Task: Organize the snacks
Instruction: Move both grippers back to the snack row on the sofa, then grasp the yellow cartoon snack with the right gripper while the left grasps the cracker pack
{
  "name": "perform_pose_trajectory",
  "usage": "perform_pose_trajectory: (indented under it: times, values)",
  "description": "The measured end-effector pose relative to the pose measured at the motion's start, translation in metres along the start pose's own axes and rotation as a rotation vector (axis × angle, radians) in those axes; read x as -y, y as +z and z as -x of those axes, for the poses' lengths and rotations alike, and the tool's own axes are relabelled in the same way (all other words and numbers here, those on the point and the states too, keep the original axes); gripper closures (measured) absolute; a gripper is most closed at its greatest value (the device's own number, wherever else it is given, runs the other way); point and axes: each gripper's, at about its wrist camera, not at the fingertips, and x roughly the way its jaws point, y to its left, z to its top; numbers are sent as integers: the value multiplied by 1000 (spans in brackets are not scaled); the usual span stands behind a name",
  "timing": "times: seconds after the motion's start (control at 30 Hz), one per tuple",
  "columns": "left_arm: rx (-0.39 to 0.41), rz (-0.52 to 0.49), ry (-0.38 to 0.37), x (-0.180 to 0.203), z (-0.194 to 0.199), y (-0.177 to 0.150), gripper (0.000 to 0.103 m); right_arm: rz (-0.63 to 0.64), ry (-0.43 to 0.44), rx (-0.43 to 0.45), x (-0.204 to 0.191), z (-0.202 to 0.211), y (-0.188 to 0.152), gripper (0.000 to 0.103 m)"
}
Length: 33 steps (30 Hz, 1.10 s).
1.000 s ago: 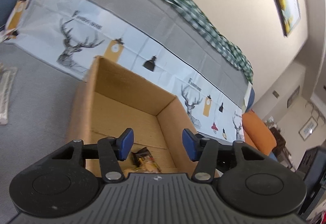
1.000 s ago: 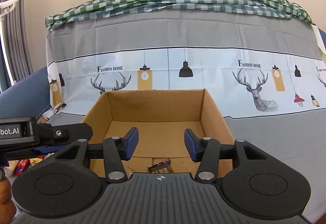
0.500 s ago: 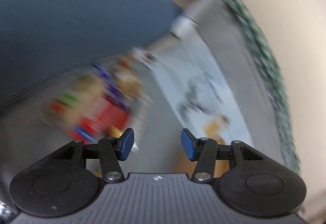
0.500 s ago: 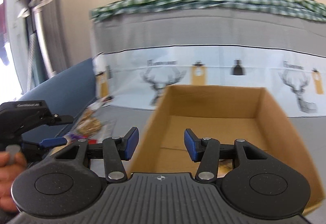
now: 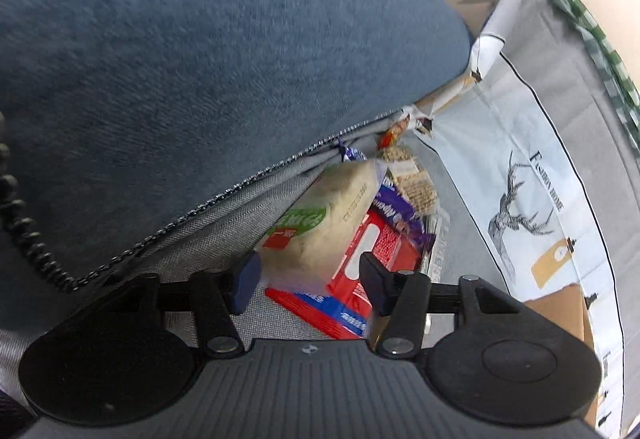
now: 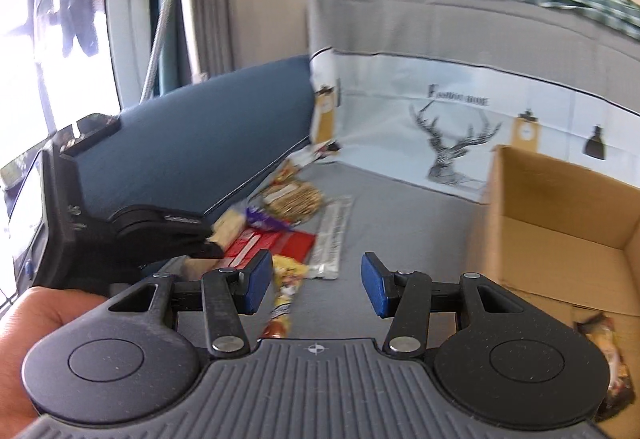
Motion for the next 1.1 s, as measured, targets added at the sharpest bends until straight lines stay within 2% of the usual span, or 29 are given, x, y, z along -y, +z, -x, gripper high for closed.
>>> perform_pose_trajectory:
  times: [0.07,0.2,0.23,0.27,0.43,0.57,0.6,0.67,0.9,1.1]
  values:
    - [-29,-17,-11,-1,1,-3,68,9,7,-21,-5,-10,-1,51]
    - [-62,-35,-58,2,3,-6,81,8,17,-74,-14,-35,-5,51]
    - [-69,-34,-71,2,5,-7,86,9,18,-92,-17,-42,-6,51]
    - [-80,-31,-85,0,6,-6,95,13,17,-111,-19,-49,-8,51]
    - [-111,-5,-113,-11,9,-5,97,40,9,-192,-32,-80,-20,51]
    - [-116,-23,-115,-11,9,-4,99,54,0,-238,-37,-101,-29,52]
    - [-117,-26,-116,-7,5,-4,100,58,0,-250,-39,-106,-31,54]
    - [-117,-35,-121,-6,6,-5,102,79,0,-276,-41,-113,-34,79]
    - [-120,-62,-178,-5,11,-7,103,127,-22,-262,-41,-101,-33,80]
    - [-199,-119,-304,1,23,-20,103,132,-47,-247,-34,-72,-32,80]
